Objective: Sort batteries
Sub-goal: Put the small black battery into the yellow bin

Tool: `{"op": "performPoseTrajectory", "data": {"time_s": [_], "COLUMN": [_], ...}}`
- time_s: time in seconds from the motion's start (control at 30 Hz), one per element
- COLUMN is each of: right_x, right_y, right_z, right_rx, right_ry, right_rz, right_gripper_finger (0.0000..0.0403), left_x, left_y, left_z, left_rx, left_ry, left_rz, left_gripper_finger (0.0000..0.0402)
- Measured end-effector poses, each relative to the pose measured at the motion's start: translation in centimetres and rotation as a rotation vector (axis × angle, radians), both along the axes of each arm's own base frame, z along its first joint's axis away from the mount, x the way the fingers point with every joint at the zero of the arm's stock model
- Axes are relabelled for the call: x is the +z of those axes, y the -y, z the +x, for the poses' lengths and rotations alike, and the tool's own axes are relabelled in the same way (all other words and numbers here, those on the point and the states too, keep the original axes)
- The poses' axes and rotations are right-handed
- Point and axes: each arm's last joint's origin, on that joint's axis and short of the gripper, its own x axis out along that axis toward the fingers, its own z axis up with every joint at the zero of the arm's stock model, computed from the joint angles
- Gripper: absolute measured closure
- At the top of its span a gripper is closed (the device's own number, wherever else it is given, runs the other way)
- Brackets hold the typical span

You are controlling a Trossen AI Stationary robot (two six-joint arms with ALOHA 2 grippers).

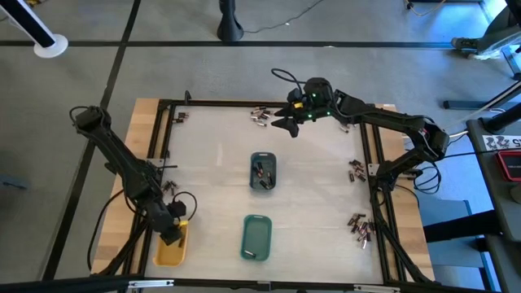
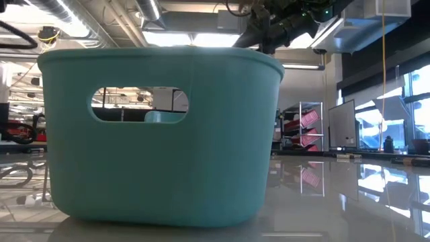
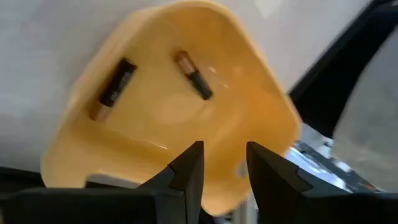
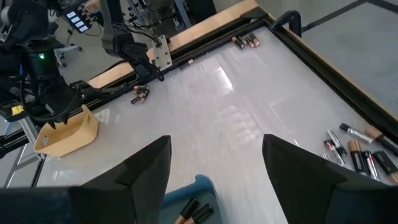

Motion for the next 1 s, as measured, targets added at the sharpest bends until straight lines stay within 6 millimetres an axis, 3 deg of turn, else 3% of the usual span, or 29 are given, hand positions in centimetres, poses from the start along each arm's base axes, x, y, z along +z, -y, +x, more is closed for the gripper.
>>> {"op": "performPoseTrajectory", "data": {"time_s": [0.23,0.4,0.53,0.67,0.73,0.87,1.0], "right_x": [-0.1,-0.7,-1.1,-1.3,-1.4,-1.3,-1.3], "right_y": [-0.1,-0.2,-0.2,-0.2,-0.3,-0.2,-0.1], "right_z": [0.0,-0.3,-0.6,-0.8,-0.8,-0.9,-0.9], "right_rx": [0.0,0.021,0.044,0.045,0.035,-0.013,-0.068], "right_ry": [-0.011,-0.07,-0.113,-0.14,-0.15,-0.156,-0.161], "right_rz": [0.01,0.024,0.003,0.019,0.022,0.05,0.082], "right_gripper_finger": [0.0149,0.0149,0.0149,0.0149,0.0149,0.0149,0.0149], "left_x": [2.0,5.1,8.3,10.3,10.0,7.9,7.3], "left_y": [-1.1,-2.5,-4.4,-7.1,-9.0,-11.8,-12.9], "left_z": [-0.3,0.8,2.0,2.5,2.0,-0.2,-0.6], "left_rx": [0.109,0.252,0.365,0.423,0.48,0.503,0.443], "left_ry": [0.026,0.227,0.455,0.597,0.481,0.047,-0.06], "left_rz": [-0.112,-0.124,-0.059,0.16,0.287,0.388,0.367], "left_gripper_finger": [0.0315,0.0331,0.0345,0.036,0.0369,0.038,0.0375]}}
